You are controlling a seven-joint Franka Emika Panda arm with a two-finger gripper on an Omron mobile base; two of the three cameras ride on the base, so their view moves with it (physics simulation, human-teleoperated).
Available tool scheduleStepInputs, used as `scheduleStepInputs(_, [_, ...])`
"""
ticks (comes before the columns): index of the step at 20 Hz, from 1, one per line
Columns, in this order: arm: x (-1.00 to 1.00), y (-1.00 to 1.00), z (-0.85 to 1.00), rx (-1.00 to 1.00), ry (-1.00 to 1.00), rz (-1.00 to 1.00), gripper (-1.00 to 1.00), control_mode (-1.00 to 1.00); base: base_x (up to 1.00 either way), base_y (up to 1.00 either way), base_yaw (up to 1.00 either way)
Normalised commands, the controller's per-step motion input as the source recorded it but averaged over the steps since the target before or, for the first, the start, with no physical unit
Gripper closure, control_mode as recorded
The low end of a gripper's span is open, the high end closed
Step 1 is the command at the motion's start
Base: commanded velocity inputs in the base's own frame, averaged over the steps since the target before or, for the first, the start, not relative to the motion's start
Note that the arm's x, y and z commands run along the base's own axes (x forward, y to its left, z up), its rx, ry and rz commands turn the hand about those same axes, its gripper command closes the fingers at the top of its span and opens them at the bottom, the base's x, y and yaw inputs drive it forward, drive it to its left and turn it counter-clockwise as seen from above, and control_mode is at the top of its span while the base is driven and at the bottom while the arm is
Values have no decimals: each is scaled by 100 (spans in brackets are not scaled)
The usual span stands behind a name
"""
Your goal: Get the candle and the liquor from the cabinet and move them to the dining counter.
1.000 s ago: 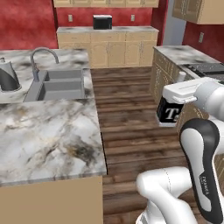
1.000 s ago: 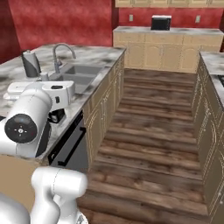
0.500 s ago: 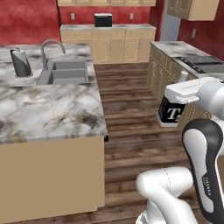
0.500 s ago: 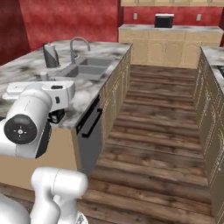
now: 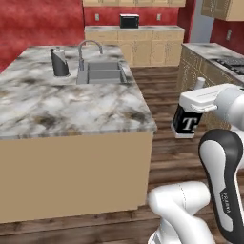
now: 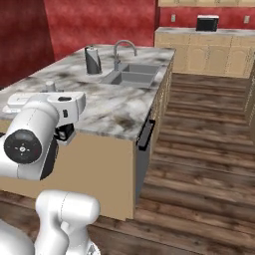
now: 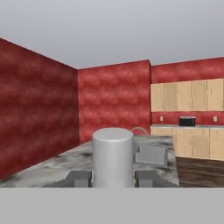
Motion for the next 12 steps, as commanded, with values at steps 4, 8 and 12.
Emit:
scheduleStepInputs(4, [0,0,0,0,0,0,100,100,-36,93,8])
scheduleStepInputs(8, [0,0,0,0,0,0,100,100,-22,94,7])
scheduleStepInputs(12, [0,0,0,0,0,0,100,100,-7,96,5])
